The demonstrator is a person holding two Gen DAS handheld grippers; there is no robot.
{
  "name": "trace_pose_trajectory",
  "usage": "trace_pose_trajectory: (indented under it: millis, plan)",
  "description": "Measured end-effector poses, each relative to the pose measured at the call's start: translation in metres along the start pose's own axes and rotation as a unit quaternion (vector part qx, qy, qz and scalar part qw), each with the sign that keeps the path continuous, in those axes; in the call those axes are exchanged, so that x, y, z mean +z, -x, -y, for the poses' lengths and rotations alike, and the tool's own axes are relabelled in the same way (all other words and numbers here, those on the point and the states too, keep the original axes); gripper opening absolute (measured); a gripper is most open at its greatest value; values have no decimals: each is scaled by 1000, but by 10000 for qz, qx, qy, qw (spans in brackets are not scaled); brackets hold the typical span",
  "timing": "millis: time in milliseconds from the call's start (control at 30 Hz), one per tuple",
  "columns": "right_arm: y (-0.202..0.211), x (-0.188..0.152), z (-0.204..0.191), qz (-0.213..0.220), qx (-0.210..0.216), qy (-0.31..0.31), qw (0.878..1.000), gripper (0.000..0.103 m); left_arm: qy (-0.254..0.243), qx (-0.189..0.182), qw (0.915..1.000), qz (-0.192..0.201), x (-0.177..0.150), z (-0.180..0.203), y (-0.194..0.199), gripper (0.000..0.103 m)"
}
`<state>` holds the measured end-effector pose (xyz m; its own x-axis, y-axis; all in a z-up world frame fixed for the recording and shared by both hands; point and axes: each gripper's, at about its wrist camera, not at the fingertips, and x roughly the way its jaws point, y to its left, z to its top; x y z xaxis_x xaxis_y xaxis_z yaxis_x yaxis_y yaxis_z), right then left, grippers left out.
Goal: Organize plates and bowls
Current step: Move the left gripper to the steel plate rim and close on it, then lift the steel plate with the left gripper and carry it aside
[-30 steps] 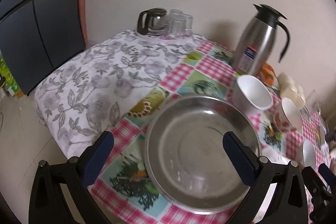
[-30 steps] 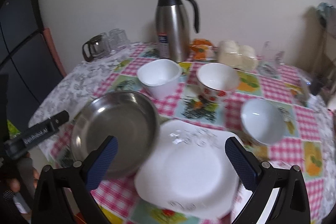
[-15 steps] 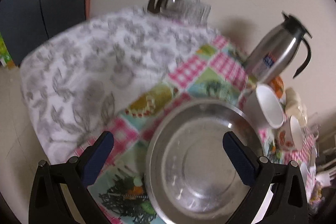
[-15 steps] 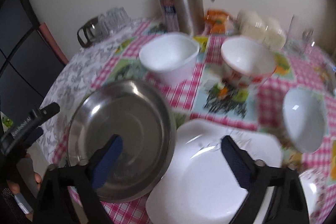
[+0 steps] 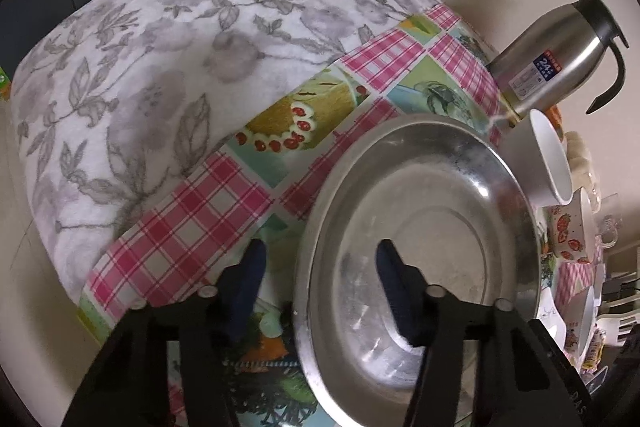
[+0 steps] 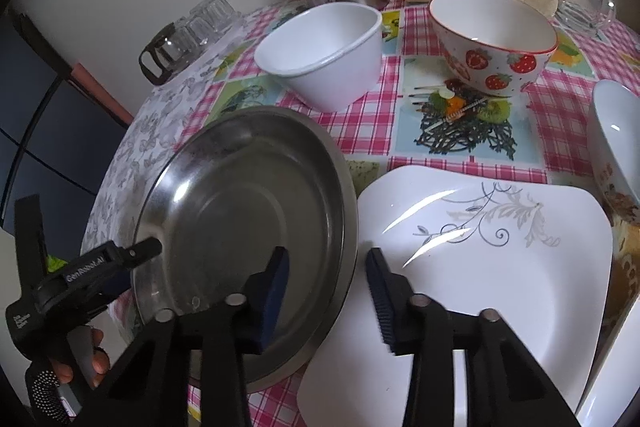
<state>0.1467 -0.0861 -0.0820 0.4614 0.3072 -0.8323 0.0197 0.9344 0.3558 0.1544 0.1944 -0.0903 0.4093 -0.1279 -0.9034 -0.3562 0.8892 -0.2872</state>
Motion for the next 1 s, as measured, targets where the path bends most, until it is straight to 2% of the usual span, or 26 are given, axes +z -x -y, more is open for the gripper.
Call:
trace_pose_trajectory:
  millis: [100,200,267,300,467,633,933,1000]
  plan:
    - [1,1,1,45,26,-3,10000,29,-4,-188,9998,13,0,0,-4,39]
    - [3,-2,1,107,2,89,9999,23,-13,-44,9999,155,1,-3,-4,30]
    - [4,-3,1,130,37,93,9999,19,142,-63,9996,216,2,-13,-2,20]
    - [5,-4,1,139,67,102,9998,17,236,-76,9994,244,4,-19,-1,18]
    - [0,-9,-7,39,259,245,9994,15,408,4,9985,366,9,-36,4,19]
    - [-10,-11,-23,-15,211,485,9986,15,441,51,9982,404,13,-43,3,19]
    - [-22,-11,-30,-110,68,520,9986,15,75,365,9981,491,12,-33,2,21]
    - [-20,-12,-33,-112,-3,603,9981,15,-135,483,9976,481,10,-28,5,20]
